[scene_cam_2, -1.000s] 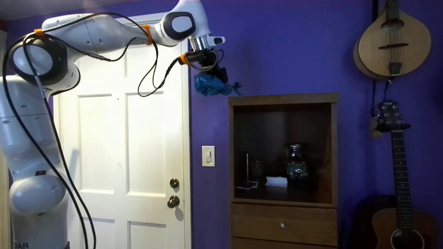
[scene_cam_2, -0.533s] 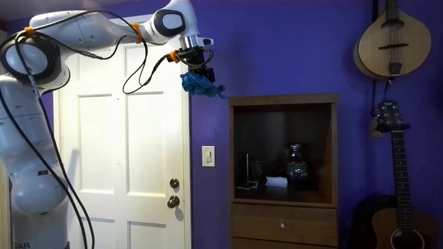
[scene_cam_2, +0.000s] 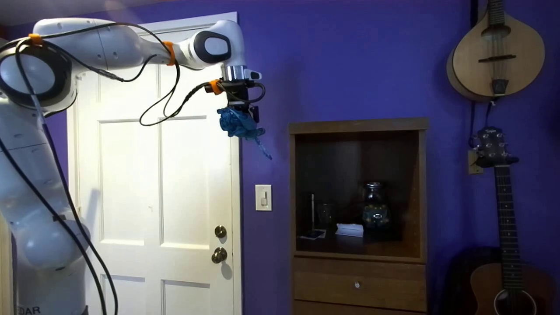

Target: Pick up the blue umbrella and hang it on the bottom hook on the door

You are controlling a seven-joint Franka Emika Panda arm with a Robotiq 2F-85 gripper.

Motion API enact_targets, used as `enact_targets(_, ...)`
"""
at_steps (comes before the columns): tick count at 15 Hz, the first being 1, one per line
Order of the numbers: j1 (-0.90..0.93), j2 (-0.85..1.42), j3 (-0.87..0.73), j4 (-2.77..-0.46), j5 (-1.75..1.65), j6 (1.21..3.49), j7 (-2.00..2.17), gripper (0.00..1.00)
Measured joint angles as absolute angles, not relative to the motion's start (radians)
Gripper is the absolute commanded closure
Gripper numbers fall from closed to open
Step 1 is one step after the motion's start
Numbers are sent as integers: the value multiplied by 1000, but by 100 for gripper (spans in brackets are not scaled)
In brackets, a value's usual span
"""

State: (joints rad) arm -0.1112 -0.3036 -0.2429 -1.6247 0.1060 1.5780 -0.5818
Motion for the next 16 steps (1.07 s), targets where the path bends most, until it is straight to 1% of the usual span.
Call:
enact_targets(1,-106,-312,-238,-1648,105,1575,-588,66)
enact_targets(4,-100,-326,-232,-1711,96,1571,-591,66)
enact_targets(8,-100,-331,-232,-1725,93,1571,-594,66)
enact_targets(9,-100,-333,-232,-1725,93,1571,-595,91)
enact_targets(16,-65,-333,-231,-1763,134,1571,-649,91)
